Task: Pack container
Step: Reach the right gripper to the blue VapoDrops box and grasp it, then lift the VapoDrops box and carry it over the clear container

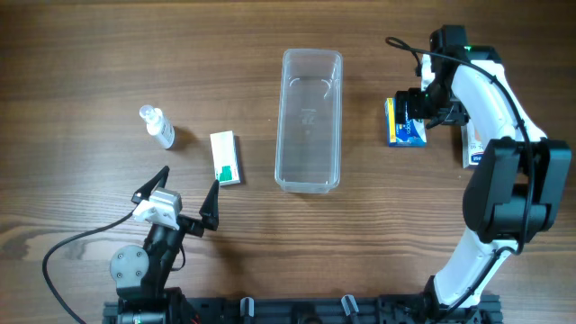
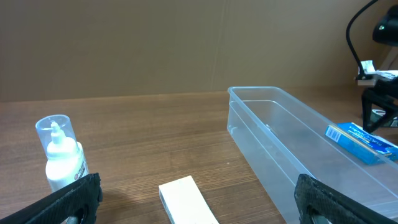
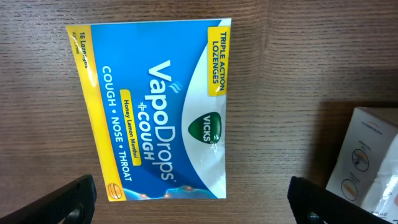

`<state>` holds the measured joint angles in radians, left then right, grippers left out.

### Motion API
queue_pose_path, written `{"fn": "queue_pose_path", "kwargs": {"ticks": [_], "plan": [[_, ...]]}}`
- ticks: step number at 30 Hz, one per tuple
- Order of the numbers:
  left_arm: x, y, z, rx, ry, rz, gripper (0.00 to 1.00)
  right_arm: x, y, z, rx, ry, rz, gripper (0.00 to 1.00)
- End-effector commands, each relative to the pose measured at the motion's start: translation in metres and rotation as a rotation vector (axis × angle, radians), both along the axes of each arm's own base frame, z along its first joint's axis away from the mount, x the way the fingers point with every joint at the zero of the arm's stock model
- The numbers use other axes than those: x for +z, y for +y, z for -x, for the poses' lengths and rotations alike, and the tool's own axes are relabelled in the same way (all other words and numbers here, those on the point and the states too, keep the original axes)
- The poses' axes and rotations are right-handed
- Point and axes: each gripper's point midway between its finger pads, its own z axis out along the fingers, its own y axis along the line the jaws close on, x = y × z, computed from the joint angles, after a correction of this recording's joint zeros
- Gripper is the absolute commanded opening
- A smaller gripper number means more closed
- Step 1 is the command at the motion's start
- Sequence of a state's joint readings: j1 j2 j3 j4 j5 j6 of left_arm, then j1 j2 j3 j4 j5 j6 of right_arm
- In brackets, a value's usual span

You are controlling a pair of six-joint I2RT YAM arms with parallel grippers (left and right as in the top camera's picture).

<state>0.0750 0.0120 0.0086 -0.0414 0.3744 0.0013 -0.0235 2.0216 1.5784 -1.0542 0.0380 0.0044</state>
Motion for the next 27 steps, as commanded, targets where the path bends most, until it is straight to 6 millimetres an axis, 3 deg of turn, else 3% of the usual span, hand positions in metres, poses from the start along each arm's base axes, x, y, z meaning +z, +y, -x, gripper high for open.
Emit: {"fn": "queue_pose_path", "kwargs": {"ticks": [1,8,15,21,27], "plan": [[-0.001,0.002,0.0,0.013,0.001,0.009,1.0,0.005,0.01,-0.006,0.037,-0.022,-0.059,1.0],[-0.001,0.002,0.0,0.013,0.001,0.009,1.0,0.004,0.011,-0.005,0.041,-0.018,-0.059,1.0],[-0.001,0.002,0.0,0.013,0.001,0.009,1.0,0.004,0.028,-0.008,0.127,-0.027,-0.063,1.0],[-0.001,0.002,0.0,0.013,0.001,0.009,1.0,-0.012,0.015,-0.005,0.101,-0.022,0.037,1.0],[-0.001,0.002,0.0,0.013,0.001,0.009,1.0,-0.022,0.015,-0.004,0.105,-0.032,0.039,1.0]]}}
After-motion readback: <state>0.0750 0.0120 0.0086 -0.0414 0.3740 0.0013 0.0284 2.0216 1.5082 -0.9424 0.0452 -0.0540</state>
